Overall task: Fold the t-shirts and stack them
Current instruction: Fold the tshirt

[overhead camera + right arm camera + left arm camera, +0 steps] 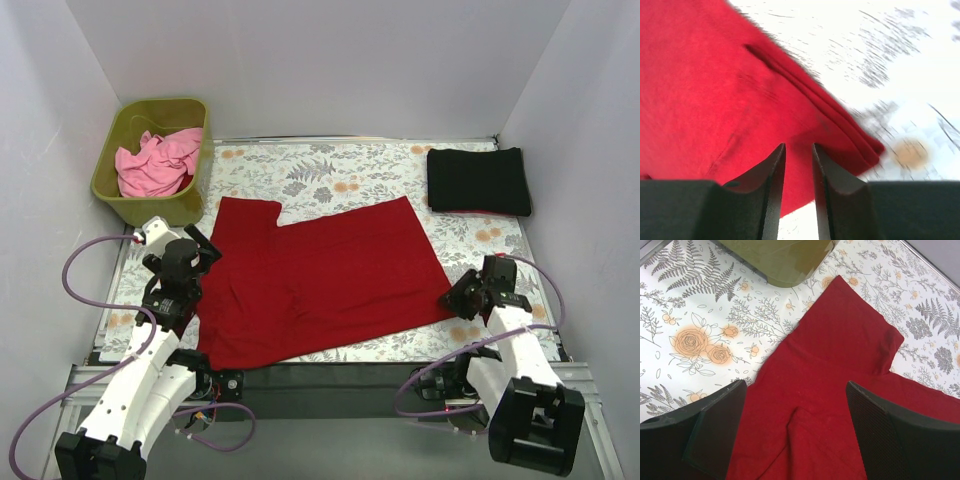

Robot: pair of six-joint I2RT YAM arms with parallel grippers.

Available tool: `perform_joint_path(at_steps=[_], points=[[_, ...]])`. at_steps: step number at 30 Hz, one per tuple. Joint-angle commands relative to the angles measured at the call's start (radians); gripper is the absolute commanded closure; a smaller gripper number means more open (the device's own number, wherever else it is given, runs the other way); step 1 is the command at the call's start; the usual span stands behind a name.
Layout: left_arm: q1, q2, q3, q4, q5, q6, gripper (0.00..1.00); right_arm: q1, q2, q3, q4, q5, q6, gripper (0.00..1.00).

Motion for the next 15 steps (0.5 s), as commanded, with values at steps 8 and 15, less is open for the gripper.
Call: perform_joint_path(at_steps=[8,15], points=[[0.002,0.005,-0.014,0.010,0.039,0.015,0.25,-0.048,-0.252,-0.020,-0.219,0.136,0.246,0.71],[0.002,0.116,-0.003,0.051,0.143,0.062,0.25,0.010,-0.141,0.201,-0.031,0.037,-0.120,0.65]])
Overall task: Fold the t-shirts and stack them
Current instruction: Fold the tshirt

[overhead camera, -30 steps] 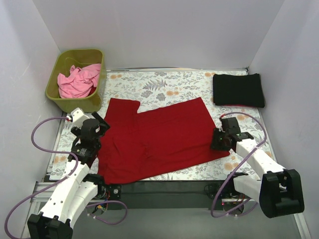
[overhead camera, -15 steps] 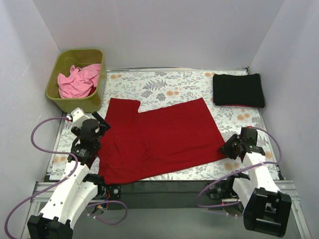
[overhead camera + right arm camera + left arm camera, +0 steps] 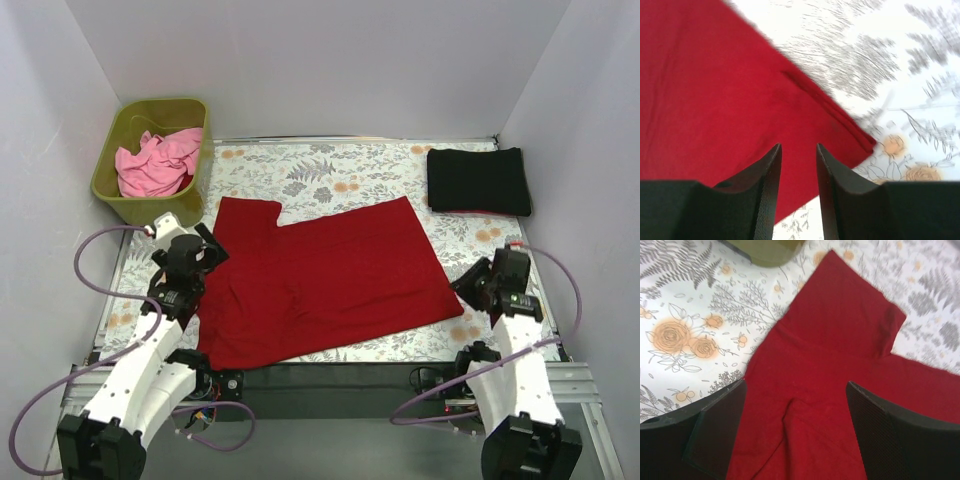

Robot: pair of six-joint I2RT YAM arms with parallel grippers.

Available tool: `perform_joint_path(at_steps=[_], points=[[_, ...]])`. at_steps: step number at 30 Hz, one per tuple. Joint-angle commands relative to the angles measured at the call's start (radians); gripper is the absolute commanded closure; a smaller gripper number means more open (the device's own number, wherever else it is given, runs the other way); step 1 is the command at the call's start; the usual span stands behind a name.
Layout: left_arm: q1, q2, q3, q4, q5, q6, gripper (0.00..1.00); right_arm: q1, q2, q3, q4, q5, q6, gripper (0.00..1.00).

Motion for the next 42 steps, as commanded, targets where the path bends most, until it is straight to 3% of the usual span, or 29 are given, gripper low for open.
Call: perform_joint_path(at_steps=[1,5,12,16,25,32,37,42], points=[[0.002,0.113,0.021,0.031,0.076,0.048,0.25,0.050,0.169,0.206,0.161,-0.101,-0.273,0.64],[0.008,0.307,0.095,0.051,0.081,0.092,0.33,0.221,0.396,0.384,0.216,-0.043,-0.464,0.65],[0.102,0.554,0.213,0.132,0.065,0.157,0.43,0.285,0.737,0.616,0.375,-0.083,-0.604,0.71],[0.106,0.621,0.243,0.169,0.065,0.194,0.44,0.297,0.944,0.739,0.466,-0.147,-0.635,0.73],[0.108,0.668,0.237,0.215,0.074,0.209,0.40,0.304,1.281,0.996,0.472,-0.226,-0.661,0.73],[0.108,0.706,0.259,0.218,0.082,0.209,0.36,0.280,1.387,1.000,0.440,-0.174,-0.655,0.73],[0.109,0.720,0.274,0.210,0.085,0.226,0.33,0.246,1.386,0.987,0.390,-0.054,-0.621,0.73],[0.109,0.723,0.293,0.212,0.111,0.226,0.32,0.226,1.358,0.999,0.382,-0.107,-0.621,0.72]])
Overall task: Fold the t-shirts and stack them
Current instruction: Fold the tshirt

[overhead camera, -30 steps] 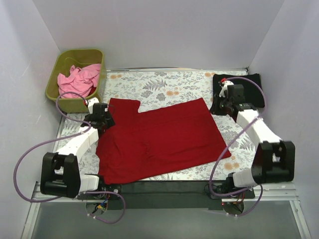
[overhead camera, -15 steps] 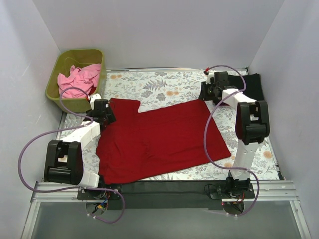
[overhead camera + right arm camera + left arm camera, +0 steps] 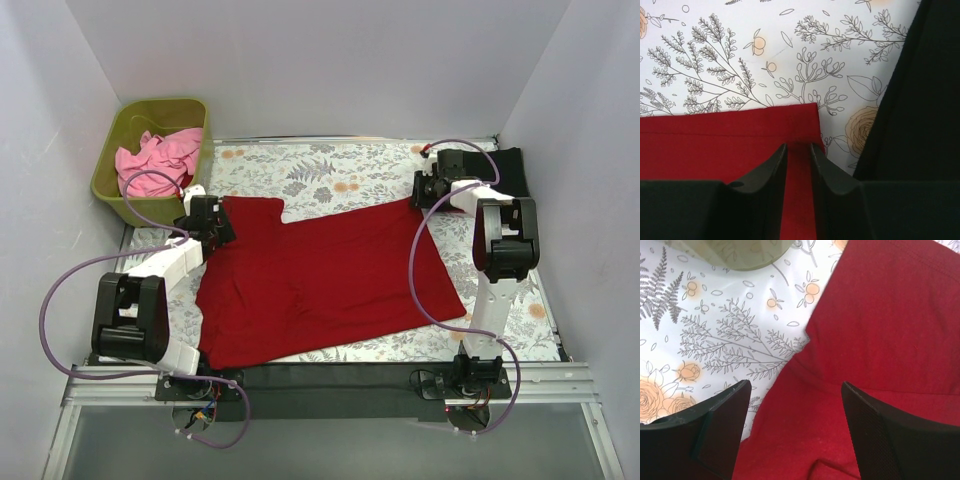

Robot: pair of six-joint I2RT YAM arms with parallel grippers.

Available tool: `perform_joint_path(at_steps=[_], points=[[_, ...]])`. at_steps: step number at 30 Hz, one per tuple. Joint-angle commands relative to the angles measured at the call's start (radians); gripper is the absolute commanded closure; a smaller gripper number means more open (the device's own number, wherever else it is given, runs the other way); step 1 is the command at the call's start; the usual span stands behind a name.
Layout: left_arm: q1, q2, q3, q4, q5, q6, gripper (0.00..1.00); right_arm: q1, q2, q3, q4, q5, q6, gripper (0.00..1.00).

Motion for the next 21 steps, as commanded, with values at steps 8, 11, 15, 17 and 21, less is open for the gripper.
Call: perform_joint_path(at_steps=[8,11,15,17,21], points=[[0.004,0.032,0.066,0.036,0.040,0.022,0.32,0.008,-0.072,0.093,-0.036,0.049,-0.064,0.71],[0.004,0.046,0.075,0.047,0.043,0.025,0.32,0.011,-0.048,0.119,-0.031,0.059,-0.078,0.70],[0.004,0.060,0.086,0.049,0.048,0.033,0.32,0.014,-0.002,0.142,-0.051,0.039,-0.090,0.69],[0.004,0.061,0.088,0.052,0.048,0.033,0.32,0.019,0.012,0.148,-0.056,0.036,-0.098,0.67],[0.004,0.067,0.080,0.055,0.052,0.035,0.32,0.031,0.026,0.155,-0.057,0.043,-0.102,0.65]])
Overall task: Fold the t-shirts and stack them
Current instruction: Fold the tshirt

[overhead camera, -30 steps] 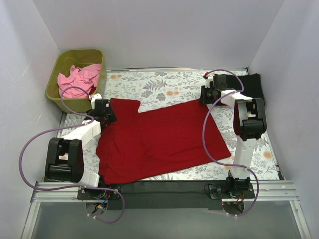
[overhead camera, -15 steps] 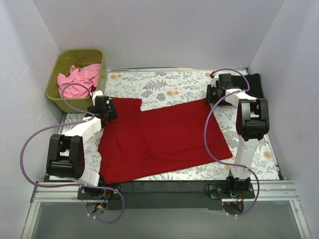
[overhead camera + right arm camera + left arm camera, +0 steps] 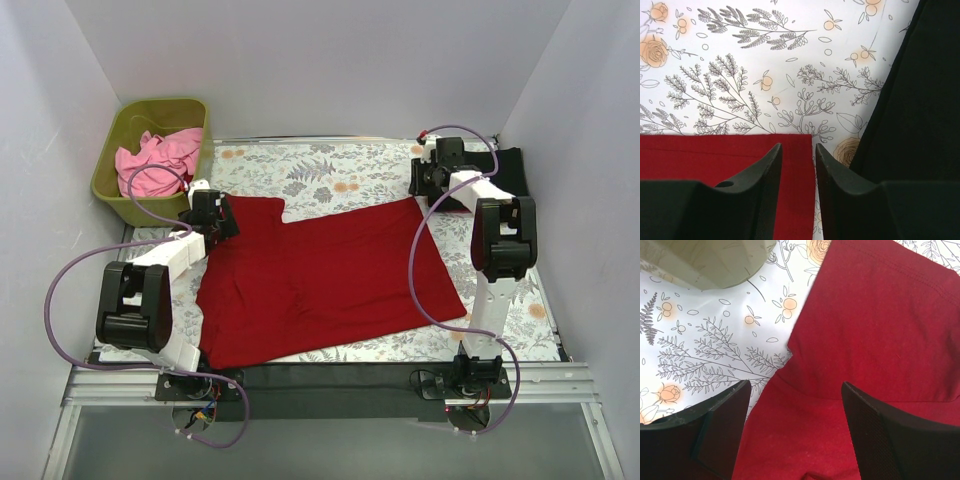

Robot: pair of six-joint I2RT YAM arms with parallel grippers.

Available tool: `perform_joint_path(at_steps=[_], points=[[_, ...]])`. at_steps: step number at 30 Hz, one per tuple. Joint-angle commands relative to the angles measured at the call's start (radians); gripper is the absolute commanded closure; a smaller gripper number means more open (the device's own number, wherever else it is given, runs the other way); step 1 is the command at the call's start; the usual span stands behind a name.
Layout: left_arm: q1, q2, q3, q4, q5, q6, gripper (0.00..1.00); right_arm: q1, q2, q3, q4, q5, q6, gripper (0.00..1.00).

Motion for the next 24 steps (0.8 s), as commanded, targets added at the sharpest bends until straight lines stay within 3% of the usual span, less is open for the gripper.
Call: perform_joint_path(at_steps=[1,17,21,24], points=[[0.004,-0.004,0.024,0.021,0.002,0.015,0.32,0.019,0.025,0.038,-0.017,0.024,-0.027,0.65],[0.004,0.015,0.016,0.033,0.007,0.027,0.32,0.051,0.097,0.016,-0.046,0.128,-0.043,0.67],[0.004,0.030,0.027,0.035,0.008,0.027,0.32,0.055,0.108,0.015,-0.055,0.152,-0.056,0.73],[0.004,0.056,0.042,0.032,0.010,0.026,0.32,0.057,0.109,0.013,-0.060,0.153,-0.069,0.87]])
